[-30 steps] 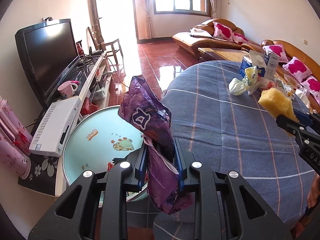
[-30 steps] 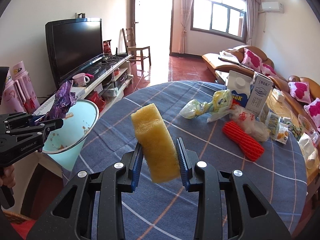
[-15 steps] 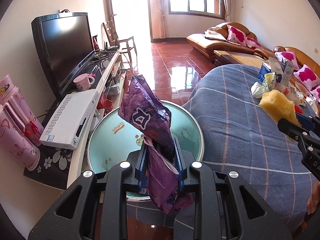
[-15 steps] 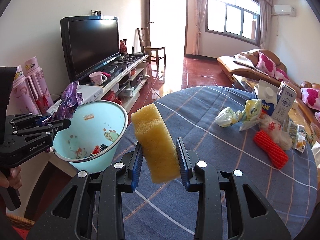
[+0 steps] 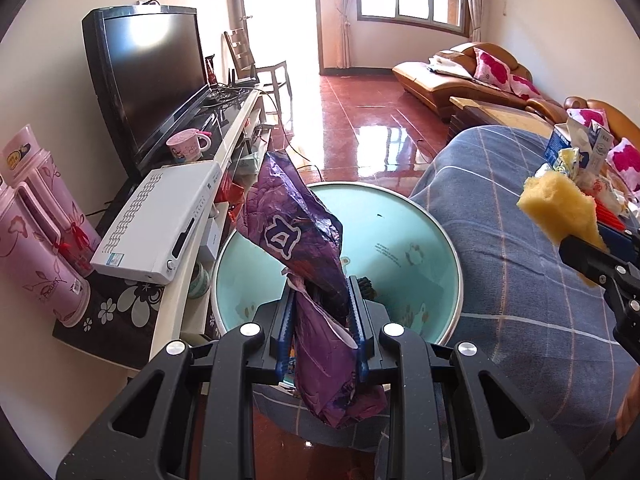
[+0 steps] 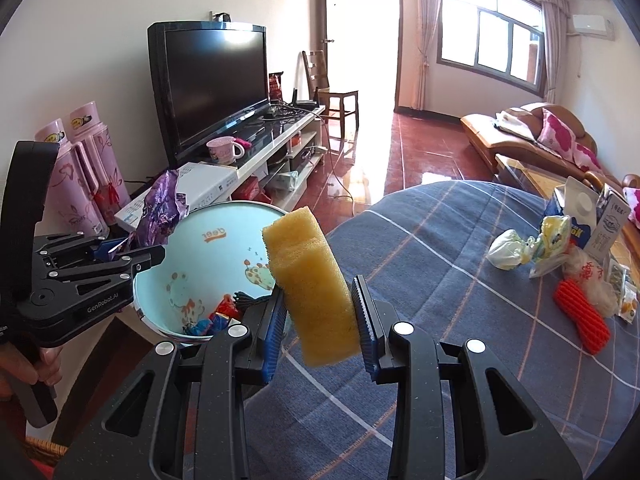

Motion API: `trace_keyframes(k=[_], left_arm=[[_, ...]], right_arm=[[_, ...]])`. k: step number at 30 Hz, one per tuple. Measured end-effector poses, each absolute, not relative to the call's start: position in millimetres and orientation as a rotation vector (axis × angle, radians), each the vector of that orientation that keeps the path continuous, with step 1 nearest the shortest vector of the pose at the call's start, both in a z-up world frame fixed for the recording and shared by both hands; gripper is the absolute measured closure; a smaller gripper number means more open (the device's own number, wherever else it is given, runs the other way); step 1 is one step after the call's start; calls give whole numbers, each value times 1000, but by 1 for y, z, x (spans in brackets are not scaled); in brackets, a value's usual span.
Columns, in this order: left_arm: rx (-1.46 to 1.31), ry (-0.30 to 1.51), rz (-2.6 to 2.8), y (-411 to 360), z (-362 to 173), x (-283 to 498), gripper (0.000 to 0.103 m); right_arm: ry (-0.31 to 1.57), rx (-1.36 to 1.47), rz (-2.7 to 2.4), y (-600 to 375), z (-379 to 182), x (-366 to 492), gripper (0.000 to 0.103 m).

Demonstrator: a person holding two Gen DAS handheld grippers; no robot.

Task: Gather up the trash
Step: 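Carry the sponge and purple wrapper over the bin with both tools, then open the right tool to drop the sponge while the left tool drops the purple wrapper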

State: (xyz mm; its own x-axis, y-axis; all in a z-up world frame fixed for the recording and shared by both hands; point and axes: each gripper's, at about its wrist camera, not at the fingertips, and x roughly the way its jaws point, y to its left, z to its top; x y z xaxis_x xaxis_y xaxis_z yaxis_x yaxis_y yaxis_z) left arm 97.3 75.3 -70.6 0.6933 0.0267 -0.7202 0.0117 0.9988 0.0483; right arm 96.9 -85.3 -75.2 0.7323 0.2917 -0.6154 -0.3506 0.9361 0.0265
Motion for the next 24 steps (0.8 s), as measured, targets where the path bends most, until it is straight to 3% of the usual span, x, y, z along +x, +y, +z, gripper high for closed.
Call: trace_keyframes(k=[24], left_arm=[[34, 878, 54, 105, -96, 119, 79]], right_arm=[[769, -98, 445, -19, -99, 160, 69]])
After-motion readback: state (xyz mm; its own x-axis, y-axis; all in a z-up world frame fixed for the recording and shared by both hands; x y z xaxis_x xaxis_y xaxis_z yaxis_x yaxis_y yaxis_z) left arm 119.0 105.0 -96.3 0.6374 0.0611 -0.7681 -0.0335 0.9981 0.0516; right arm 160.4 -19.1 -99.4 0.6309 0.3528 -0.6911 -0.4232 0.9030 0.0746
